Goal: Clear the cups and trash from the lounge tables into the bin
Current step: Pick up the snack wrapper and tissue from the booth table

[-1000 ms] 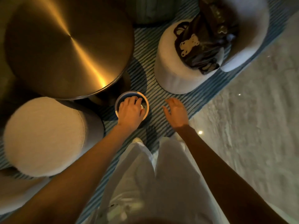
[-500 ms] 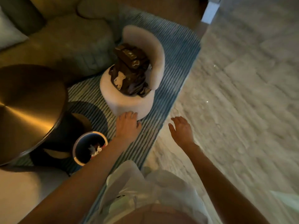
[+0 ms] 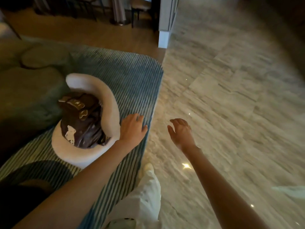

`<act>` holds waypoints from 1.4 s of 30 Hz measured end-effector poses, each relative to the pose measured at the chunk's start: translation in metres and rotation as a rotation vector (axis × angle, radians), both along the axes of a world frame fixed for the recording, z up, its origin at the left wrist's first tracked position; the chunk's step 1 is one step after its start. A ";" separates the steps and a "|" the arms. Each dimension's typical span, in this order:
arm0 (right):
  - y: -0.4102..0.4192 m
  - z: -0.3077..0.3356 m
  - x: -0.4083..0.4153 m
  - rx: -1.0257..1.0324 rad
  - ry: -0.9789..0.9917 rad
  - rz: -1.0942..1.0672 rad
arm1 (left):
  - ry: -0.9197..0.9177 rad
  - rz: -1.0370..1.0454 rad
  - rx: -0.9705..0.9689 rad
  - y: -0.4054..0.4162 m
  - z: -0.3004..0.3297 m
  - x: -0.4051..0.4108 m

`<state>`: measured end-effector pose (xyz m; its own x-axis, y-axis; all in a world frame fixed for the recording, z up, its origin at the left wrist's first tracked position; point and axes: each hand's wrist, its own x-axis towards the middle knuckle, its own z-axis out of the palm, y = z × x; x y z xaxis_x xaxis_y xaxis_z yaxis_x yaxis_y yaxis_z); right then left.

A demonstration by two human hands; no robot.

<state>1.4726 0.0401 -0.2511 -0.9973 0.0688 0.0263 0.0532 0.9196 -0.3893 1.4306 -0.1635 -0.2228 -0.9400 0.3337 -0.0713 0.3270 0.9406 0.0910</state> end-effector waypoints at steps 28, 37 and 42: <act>0.171 0.021 -0.699 0.024 -0.023 0.288 | 0.020 0.260 0.050 0.157 0.004 -0.653; 0.113 -0.010 -0.915 0.058 -0.118 0.536 | -0.045 0.540 0.061 0.111 -0.029 -0.809; 0.052 -0.003 -1.056 0.059 -0.057 0.564 | -0.019 0.633 0.068 0.047 -0.027 -0.939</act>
<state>0.4166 0.0921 -0.2545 -0.8790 -0.4750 -0.0411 -0.4332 0.8318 -0.3469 0.4919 -0.1163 -0.2498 -0.9554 -0.2816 -0.0885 -0.2926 0.9432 0.1574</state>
